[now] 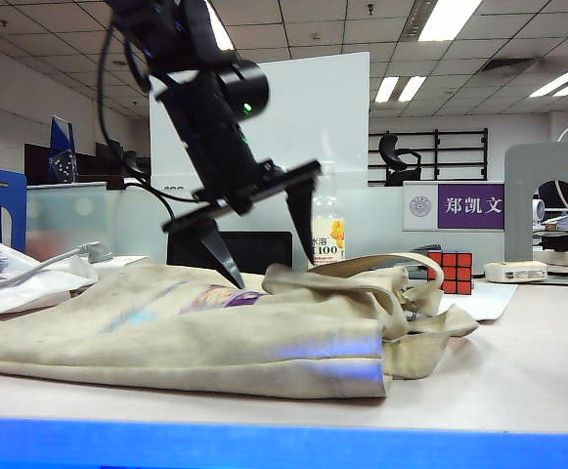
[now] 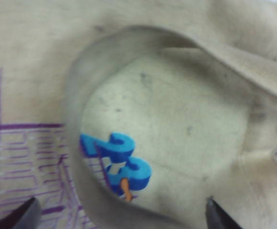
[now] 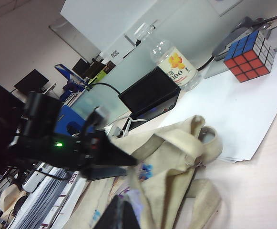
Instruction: Take the glasses case out of the canvas bag and put it on the table.
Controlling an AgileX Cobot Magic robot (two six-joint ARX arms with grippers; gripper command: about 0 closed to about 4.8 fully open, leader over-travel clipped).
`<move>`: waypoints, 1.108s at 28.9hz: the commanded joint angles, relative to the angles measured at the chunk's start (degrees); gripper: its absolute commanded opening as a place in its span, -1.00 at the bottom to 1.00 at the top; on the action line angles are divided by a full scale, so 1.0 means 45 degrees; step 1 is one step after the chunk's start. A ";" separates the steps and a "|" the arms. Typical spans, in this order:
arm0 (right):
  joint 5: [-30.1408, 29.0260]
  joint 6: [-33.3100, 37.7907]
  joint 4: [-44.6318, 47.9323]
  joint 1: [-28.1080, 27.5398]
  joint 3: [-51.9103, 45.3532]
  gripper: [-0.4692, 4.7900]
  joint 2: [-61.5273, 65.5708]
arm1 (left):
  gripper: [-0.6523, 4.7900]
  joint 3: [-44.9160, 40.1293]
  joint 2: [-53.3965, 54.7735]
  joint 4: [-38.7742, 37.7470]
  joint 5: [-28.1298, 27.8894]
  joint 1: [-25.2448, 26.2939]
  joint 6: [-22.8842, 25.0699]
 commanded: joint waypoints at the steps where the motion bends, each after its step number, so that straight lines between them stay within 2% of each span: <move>1: -0.0107 0.0063 0.0155 0.0000 0.0068 -0.84 -0.0019 | 0.95 0.0053 0.0408 0.0520 0.0180 -0.0340 0.0238; 3: -0.0301 0.0068 0.0151 0.0000 0.0068 -0.84 -0.0019 | 0.93 0.0053 0.0670 0.0777 0.0155 -0.0549 0.0243; 4: -0.0452 0.0068 0.0141 -0.0005 0.0068 -0.84 -0.0019 | 0.79 0.0053 0.0821 0.0894 0.0024 -0.0651 0.0248; 5: -0.0690 0.0068 0.0136 -0.0005 0.0068 -0.84 -0.0019 | 0.51 0.0053 0.0923 0.0923 -0.0039 -0.0709 0.0238; 7: -0.1025 0.0083 0.0131 0.0000 0.0073 -0.84 -0.0019 | -0.72 0.0053 0.1001 0.0952 -0.0024 -0.0729 0.0457; 8: -0.1180 0.0102 0.0131 -0.0005 0.0073 -0.84 -0.0019 | -0.69 0.0053 0.0996 0.1025 -0.0044 -0.0729 0.0529; 9: -0.1219 0.0112 0.0131 0.0000 0.0073 -0.84 -0.0019 | -0.81 0.0063 0.0942 0.1073 -0.0039 -0.0724 0.0520; 10: -0.1234 0.0112 0.0131 -0.0005 0.0073 -0.84 -0.0019 | -0.77 0.0073 0.0821 0.1083 -0.0044 -0.0704 0.0534; 13: -0.1268 0.0350 0.0126 -0.0005 0.0068 -0.84 -0.0019 | -0.78 0.0219 -0.0787 0.1413 -0.0296 -0.0597 0.2375; 14: -0.1545 0.0452 0.0092 -0.0005 0.0058 -0.84 -0.0019 | -0.78 0.0219 -0.1307 0.1598 -0.0102 -0.0597 0.2574; 16: -0.2608 0.0408 -0.0559 0.0000 0.0053 -0.84 -0.0010 | -0.78 0.0219 -0.2657 0.1807 0.0670 -0.0573 0.1345; 18: -0.2846 0.0330 -0.1015 -0.0005 0.0019 -0.84 -0.0010 | -0.78 0.0214 -0.3541 0.1710 0.1428 -0.0529 0.0835; 21: -0.3021 0.0121 -0.1195 0.0000 -0.0024 -0.84 0.0000 | -0.78 0.0209 -0.4639 0.1010 0.2181 -0.0617 0.0753; 26: -0.3536 -0.0772 -0.1200 0.0136 -0.0024 -0.84 0.0578 | -0.78 0.0209 -0.6076 -0.0447 0.2312 -0.1156 0.0238; 29: -0.3759 -0.1307 -0.1205 0.0733 -0.0010 -0.84 0.1389 | -0.78 0.0209 -0.6596 -0.0476 0.2885 -0.1749 -0.0039; 32: -0.3667 -0.1710 -0.1180 0.1666 0.0010 -0.84 0.1953 | -0.78 0.0209 -0.6994 -0.0486 0.3483 -0.2569 -0.0806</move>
